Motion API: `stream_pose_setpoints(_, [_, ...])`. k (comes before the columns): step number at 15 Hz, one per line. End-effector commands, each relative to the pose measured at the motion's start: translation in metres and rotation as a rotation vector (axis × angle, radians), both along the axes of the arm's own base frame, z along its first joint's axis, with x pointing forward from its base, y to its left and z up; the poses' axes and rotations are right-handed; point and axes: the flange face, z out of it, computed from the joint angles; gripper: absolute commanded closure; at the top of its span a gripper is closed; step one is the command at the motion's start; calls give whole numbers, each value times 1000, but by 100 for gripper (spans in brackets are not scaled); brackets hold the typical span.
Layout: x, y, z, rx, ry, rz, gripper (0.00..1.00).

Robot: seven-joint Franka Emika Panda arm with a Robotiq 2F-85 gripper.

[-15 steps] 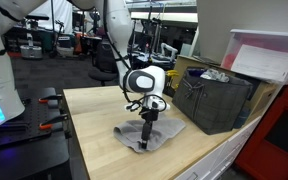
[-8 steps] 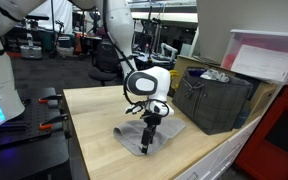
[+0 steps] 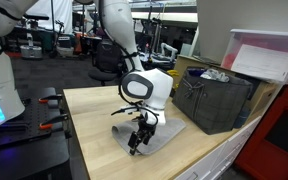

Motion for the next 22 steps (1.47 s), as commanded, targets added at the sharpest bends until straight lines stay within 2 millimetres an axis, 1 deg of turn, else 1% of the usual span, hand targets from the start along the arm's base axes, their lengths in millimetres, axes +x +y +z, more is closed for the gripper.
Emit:
stream_pose_setpoints(1, [-35, 0, 24, 64, -48, -112, 0])
stream_pose_setpoints(4, [-55, -2, 35, 84, -70, -177, 0])
stream_pose_setpoints(6, [-62, 2, 44, 108, -99, -209, 0])
stream_pose_setpoints(8, [-62, 7, 52, 122, -139, -236, 0])
stream_pose_setpoints(10, [-53, 14, 54, 141, -174, -250, 0])
stream_pose_setpoints(12, [-42, 22, 45, 158, -178, -246, 0])
stream_pose_setpoints(16, [-28, 41, 16, 165, -121, -215, 0])
stream_pose_setpoints(19, [-27, 50, -2, 152, -80, -192, 0])
stream_pose_setpoints(22, [-32, 54, -12, 126, -65, -180, 0])
